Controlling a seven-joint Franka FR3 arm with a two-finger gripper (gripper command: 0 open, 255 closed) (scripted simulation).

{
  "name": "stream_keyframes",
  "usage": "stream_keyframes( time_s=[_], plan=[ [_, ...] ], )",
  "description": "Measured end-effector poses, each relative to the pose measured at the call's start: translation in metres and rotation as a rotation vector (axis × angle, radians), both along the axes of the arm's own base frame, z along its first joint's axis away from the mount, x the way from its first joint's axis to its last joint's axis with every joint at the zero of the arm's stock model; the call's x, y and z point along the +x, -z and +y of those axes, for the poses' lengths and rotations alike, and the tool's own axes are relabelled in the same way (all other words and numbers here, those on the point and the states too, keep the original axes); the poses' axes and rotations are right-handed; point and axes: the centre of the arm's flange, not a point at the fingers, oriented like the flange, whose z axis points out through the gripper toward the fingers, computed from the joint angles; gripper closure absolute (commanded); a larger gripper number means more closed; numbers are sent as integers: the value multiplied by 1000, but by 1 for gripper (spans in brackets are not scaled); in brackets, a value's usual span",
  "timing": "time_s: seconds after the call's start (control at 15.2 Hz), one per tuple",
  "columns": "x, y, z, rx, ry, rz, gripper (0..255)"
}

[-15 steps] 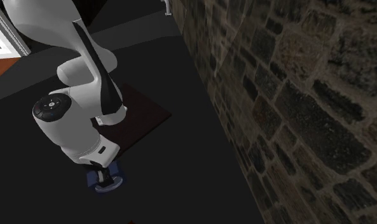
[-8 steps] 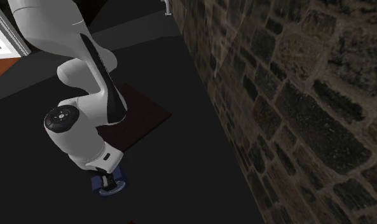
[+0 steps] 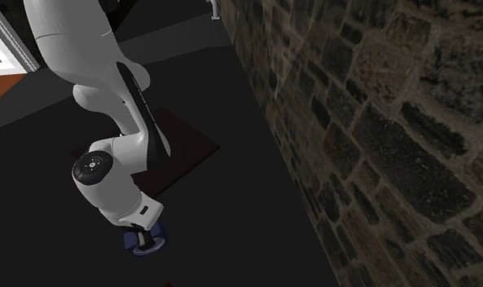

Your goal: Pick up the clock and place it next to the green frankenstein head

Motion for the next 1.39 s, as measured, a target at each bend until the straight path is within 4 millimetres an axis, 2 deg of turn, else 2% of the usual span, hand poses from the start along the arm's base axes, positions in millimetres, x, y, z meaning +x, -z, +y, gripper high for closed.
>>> stream_keyframes(
  time_s=[0.46, 0.53, 0.92, 1.19, 1.39],
  plan=[
    [0, 7, 0, 0, 0, -1, 255],
    [0, 7, 0, 0, 0, -1, 0],
    [0, 7, 0, 0, 0, -1, 0],
    [-2, -32, -1, 0, 1, -3, 0],
    [-1, -41, 0, 0, 0, -2, 0]
  ],
)
